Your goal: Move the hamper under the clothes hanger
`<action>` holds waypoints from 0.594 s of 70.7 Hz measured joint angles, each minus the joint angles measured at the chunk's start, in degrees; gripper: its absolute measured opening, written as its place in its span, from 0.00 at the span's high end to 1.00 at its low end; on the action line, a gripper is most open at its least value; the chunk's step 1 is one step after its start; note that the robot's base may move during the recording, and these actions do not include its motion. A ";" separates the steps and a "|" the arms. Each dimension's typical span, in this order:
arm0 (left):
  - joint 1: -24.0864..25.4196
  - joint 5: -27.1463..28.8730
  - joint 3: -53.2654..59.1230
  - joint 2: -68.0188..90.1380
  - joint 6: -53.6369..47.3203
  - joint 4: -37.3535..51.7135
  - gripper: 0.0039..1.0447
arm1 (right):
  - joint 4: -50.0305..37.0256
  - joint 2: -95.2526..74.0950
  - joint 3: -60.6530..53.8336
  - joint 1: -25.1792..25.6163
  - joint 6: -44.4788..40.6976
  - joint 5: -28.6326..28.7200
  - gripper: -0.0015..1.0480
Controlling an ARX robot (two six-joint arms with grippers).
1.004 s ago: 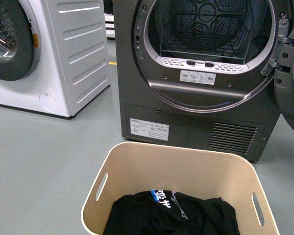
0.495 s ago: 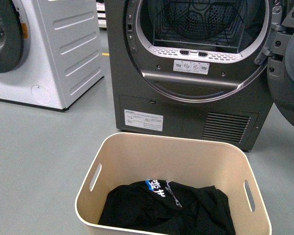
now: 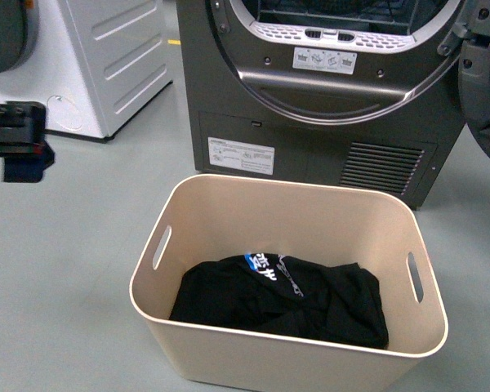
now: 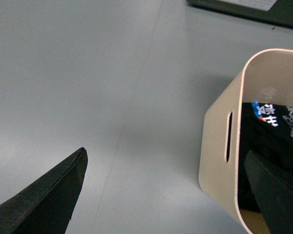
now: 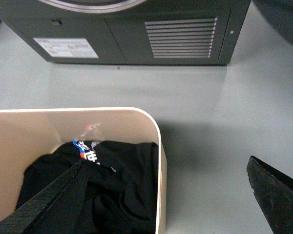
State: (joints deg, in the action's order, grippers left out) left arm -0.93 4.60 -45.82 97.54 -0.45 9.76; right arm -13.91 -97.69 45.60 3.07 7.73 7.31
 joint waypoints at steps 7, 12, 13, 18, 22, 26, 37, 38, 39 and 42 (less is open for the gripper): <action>-2.01 0.92 -4.63 9.51 0.74 0.98 0.06 | 0.90 -8.74 4.28 -1.79 -1.01 -2.54 0.08; -3.30 0.92 -6.71 14.38 1.25 1.70 0.06 | 1.86 -13.70 6.97 -2.69 -1.99 -3.96 0.08; -3.61 0.92 -7.23 15.47 1.36 1.90 0.06 | 2.12 -14.82 7.67 -2.86 -2.23 -4.20 0.08; -4.33 0.94 -9.01 18.58 1.49 2.36 0.06 | 2.80 -18.05 9.84 -3.21 -2.80 -4.68 0.08; -4.87 0.70 -10.95 21.92 1.70 2.99 0.06 | 3.48 -21.38 12.24 -3.34 -3.32 -5.18 0.08; -4.96 0.20 -12.22 24.09 1.77 3.45 0.06 | 4.07 -23.47 13.77 -3.30 -3.63 -5.38 0.08; -4.68 -0.68 -16.04 29.79 2.10 3.56 0.06 | 5.35 -28.63 16.81 -2.27 -4.15 -6.16 0.08; -4.63 -0.70 -16.57 30.40 2.12 3.54 0.06 | 5.49 -29.14 17.07 -2.12 -4.31 -6.34 0.08; -4.61 -0.68 -17.16 30.95 2.14 3.54 0.06 | 5.55 -29.57 17.33 -1.97 -4.37 -6.45 0.08; -4.57 -0.74 -18.36 31.98 2.27 3.48 0.06 | 5.57 -30.42 17.73 -1.64 -4.48 -6.71 0.08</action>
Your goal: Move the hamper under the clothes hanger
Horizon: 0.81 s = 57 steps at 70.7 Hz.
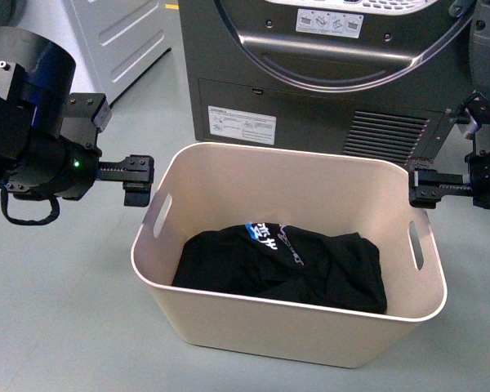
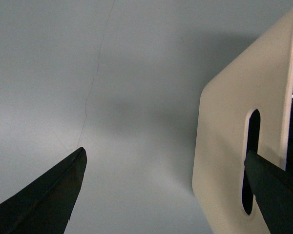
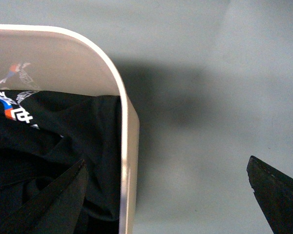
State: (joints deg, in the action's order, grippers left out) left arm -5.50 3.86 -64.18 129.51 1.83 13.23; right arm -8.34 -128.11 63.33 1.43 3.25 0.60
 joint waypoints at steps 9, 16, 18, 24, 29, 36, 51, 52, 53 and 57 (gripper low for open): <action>-0.35 -1.05 -3.48 1.95 1.27 -0.72 0.06 | -0.02 -1.86 0.57 0.55 -0.04 -0.57 0.08; -1.22 -1.95 -5.77 2.71 2.51 -1.49 0.06 | -0.17 -2.56 0.63 0.63 0.02 -0.57 0.08; -1.51 -2.27 -6.19 2.82 2.91 -1.64 0.06 | -0.22 -2.67 0.66 0.61 0.00 -0.57 0.08; -3.26 -3.65 -7.06 2.82 4.24 -2.43 0.06 | -0.66 -3.08 0.68 0.50 0.02 -0.50 0.08; -4.50 -4.37 -7.32 2.78 4.61 -2.86 0.06 | -0.85 -3.45 0.70 0.39 0.02 -0.31 0.08; -6.27 -4.00 -7.56 2.71 4.57 -3.65 0.06 | -1.14 -4.42 0.81 0.39 0.02 -0.31 0.08; -7.06 -2.62 -10.78 3.72 4.33 -5.42 0.06 | -1.88 -5.95 0.92 0.09 0.24 -0.28 0.08; -7.06 -2.58 -10.91 3.85 4.33 -5.46 0.06 | -1.92 -5.97 0.92 0.04 0.26 -0.28 0.08; -7.06 -2.51 -11.02 4.00 4.33 -5.46 0.06 | -1.95 -5.99 0.92 0.02 0.26 -0.28 0.08; -7.04 -2.34 -11.41 5.07 4.33 -5.49 0.06 | -2.05 -6.32 1.11 -0.17 0.33 -0.24 0.08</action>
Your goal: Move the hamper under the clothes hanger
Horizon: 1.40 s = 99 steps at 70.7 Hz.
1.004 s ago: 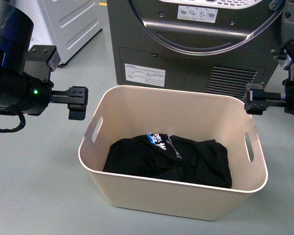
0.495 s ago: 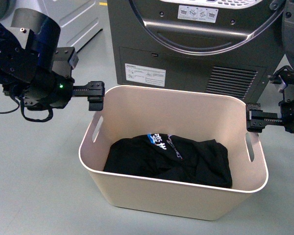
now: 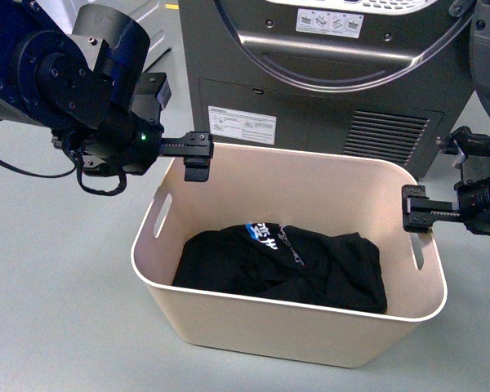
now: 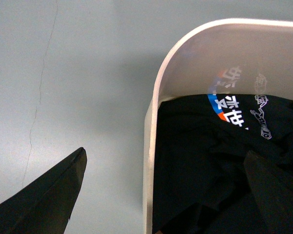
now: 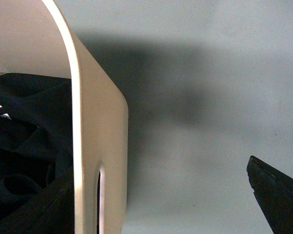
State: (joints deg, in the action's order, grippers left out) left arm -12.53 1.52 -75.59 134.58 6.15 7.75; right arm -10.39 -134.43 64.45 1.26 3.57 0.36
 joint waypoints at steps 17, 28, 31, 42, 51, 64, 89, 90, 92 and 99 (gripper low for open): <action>0.04 0.02 -0.50 4.09 0.04 -0.28 0.06 | 0.31 -2.78 2.32 -0.33 0.50 -0.72 0.08; 0.02 0.07 -0.61 4.52 -0.22 -0.28 0.19 | 0.50 -3.65 2.86 -0.33 0.85 -1.03 0.24; -0.02 0.04 -0.61 4.52 -0.28 -0.28 0.26 | 0.50 -3.69 2.93 -0.33 0.94 -0.90 0.31; -0.24 -0.02 -0.61 4.52 -1.09 -0.76 0.50 | 0.48 -3.69 2.93 -0.87 1.18 -0.68 0.54; -0.39 -0.09 -0.79 4.52 -1.66 -1.51 0.71 | 0.48 -3.69 2.93 -1.11 1.29 -0.50 0.73; -0.72 -0.90 -1.36 4.50 -1.66 -1.95 0.96 | 0.66 -3.19 2.91 -1.09 1.68 -0.46 0.97; -1.40 -0.57 -0.24 0.96 -1.77 -3.72 0.96 | 1.09 2.45 0.09 -0.98 2.08 -0.74 0.97; -1.40 -0.55 -0.17 0.79 -1.81 -3.72 0.96 | 1.05 2.64 -0.04 -0.98 2.08 -0.74 0.97; -1.40 -0.52 0.00 0.22 -1.86 -3.72 0.96 | 0.96 3.15 -0.31 -0.98 2.08 -0.68 0.97; -1.46 0.46 1.27 -2.75 -2.19 -2.82 0.96 | -0.11 5.51 -2.03 -1.05 2.10 -0.28 0.97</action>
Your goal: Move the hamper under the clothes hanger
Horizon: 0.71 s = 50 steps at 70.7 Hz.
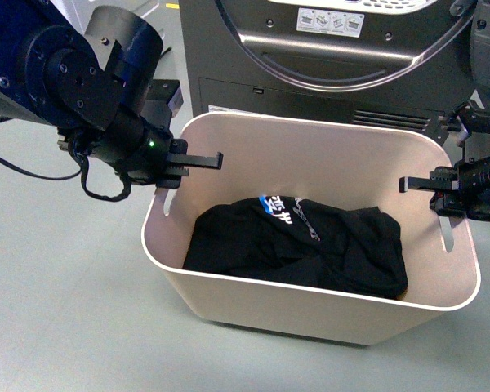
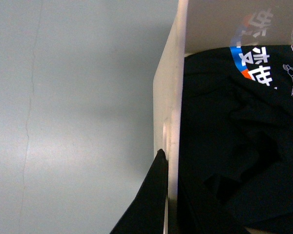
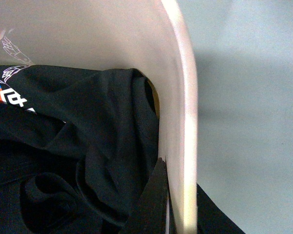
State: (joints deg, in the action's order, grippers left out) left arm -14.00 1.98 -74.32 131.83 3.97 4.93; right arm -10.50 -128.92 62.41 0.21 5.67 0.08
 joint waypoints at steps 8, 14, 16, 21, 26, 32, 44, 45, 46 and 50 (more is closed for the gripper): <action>-0.02 0.63 0.04 -0.61 -0.46 0.28 0.96 | -2.14 1.11 -2.12 -0.59 0.00 -0.04 0.97; -0.02 0.79 0.28 -0.61 -0.59 0.28 0.96 | -2.21 1.11 -2.40 -0.72 0.00 -0.04 0.97; -0.02 0.79 0.37 -0.61 -0.59 0.28 0.96 | -2.21 1.11 -2.49 -0.74 -0.02 -0.02 0.97; -0.02 0.79 0.44 -0.61 -0.61 0.28 0.96 | -2.21 1.11 -2.62 -0.74 0.00 0.00 0.97; -0.04 0.79 0.44 -0.61 -0.61 0.28 0.96 | -2.21 1.11 -2.62 -0.72 0.00 -0.04 0.97; -0.04 0.76 0.48 -0.61 -0.61 0.26 0.96 | -2.21 1.11 -2.64 -0.72 0.00 -0.04 0.97; -0.04 0.79 0.50 -0.61 -0.61 0.28 0.96 | -2.21 1.11 -2.64 -0.72 0.00 -0.02 0.97; -0.04 0.79 0.50 -0.61 -0.61 0.28 0.96 | -2.21 1.11 -2.64 -0.72 0.00 -0.02 0.97; -0.04 0.79 0.50 -0.61 -0.61 0.28 0.96 | -2.21 1.11 -2.64 -0.72 0.00 -0.02 0.97; 0.02 0.81 0.63 -0.61 -0.61 0.26 0.96 | -2.21 1.11 -2.64 -0.92 0.00 0.00 0.97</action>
State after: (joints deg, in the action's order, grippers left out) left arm -13.98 2.79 -73.69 131.22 3.36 5.19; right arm -12.71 -127.81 59.77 -0.71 5.67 0.08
